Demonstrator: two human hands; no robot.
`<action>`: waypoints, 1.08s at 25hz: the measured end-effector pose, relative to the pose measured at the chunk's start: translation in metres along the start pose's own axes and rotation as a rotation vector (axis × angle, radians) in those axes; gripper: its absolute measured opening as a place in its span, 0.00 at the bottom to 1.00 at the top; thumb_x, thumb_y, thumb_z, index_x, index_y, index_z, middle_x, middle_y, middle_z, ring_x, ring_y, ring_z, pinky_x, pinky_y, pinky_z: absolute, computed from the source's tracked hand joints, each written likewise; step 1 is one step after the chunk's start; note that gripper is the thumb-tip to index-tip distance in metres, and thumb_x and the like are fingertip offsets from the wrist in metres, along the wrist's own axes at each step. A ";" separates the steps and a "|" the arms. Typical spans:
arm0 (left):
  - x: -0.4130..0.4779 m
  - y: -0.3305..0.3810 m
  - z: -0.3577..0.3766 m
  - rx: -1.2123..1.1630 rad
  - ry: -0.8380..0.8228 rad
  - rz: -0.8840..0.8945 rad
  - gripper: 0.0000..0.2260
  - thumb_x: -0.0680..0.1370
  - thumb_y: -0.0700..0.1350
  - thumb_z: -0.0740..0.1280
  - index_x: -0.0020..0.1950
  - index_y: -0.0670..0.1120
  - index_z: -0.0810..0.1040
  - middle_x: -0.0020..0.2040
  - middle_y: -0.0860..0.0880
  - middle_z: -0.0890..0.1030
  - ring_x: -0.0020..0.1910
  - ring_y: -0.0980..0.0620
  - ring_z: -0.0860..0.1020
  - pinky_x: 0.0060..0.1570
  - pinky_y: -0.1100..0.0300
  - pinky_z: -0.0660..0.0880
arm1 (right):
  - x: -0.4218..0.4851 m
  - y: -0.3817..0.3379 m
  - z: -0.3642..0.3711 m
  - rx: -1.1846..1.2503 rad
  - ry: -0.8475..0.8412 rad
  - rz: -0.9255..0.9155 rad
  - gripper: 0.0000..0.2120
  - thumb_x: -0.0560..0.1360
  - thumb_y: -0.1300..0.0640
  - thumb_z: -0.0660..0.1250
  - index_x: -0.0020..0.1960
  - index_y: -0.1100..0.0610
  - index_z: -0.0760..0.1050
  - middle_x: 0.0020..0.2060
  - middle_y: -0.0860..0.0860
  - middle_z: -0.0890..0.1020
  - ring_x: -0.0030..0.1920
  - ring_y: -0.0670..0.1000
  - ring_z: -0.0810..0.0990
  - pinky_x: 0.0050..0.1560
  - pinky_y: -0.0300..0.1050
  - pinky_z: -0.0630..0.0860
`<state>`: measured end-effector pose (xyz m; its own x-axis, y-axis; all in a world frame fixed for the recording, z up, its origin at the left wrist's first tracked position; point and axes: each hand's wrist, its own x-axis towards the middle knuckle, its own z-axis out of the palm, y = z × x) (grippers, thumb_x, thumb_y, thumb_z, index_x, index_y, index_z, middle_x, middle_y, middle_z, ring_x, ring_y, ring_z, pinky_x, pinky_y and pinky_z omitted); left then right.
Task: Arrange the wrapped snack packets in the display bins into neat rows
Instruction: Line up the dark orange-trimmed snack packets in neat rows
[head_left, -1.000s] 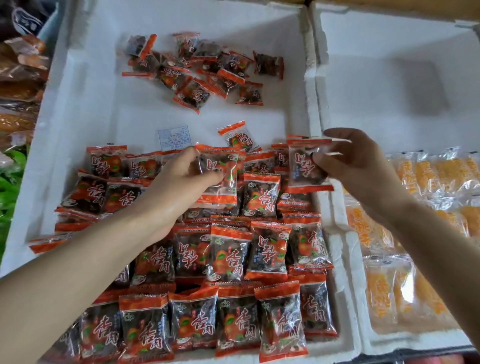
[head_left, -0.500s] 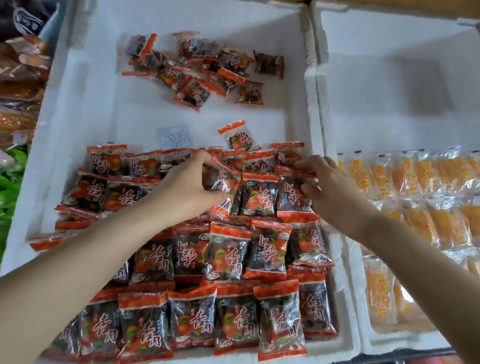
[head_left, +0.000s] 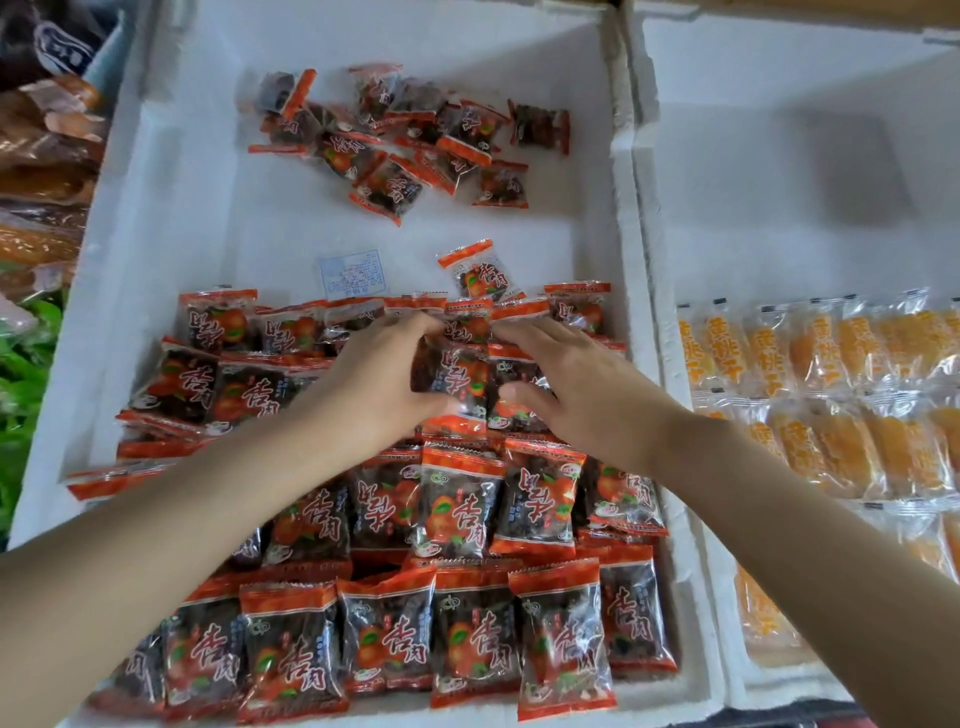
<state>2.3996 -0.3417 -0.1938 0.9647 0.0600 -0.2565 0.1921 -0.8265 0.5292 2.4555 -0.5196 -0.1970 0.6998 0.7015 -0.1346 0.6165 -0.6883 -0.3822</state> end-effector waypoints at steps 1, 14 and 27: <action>-0.003 0.001 0.006 0.004 0.020 -0.001 0.34 0.72 0.51 0.72 0.74 0.48 0.62 0.69 0.49 0.70 0.61 0.49 0.74 0.60 0.60 0.69 | 0.003 -0.005 -0.001 -0.006 -0.010 -0.016 0.30 0.78 0.47 0.60 0.76 0.52 0.54 0.73 0.48 0.62 0.73 0.48 0.59 0.69 0.41 0.56; -0.016 -0.040 -0.011 0.206 0.052 0.160 0.23 0.79 0.58 0.58 0.73 0.54 0.61 0.73 0.54 0.61 0.74 0.54 0.58 0.72 0.58 0.54 | 0.031 -0.019 -0.015 0.054 -0.146 -0.015 0.29 0.75 0.48 0.66 0.73 0.47 0.59 0.71 0.46 0.65 0.69 0.48 0.65 0.66 0.42 0.62; 0.143 -0.085 -0.041 0.165 0.184 0.041 0.29 0.82 0.52 0.57 0.79 0.51 0.48 0.79 0.48 0.44 0.77 0.46 0.48 0.74 0.48 0.53 | 0.188 0.056 -0.007 -0.040 0.107 0.292 0.38 0.76 0.53 0.65 0.77 0.54 0.45 0.75 0.54 0.54 0.74 0.58 0.52 0.72 0.54 0.54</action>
<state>2.5281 -0.2400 -0.2425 0.9906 0.1130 -0.0774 0.1345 -0.9095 0.3935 2.6244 -0.4271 -0.2375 0.8820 0.4514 -0.1354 0.3964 -0.8659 -0.3052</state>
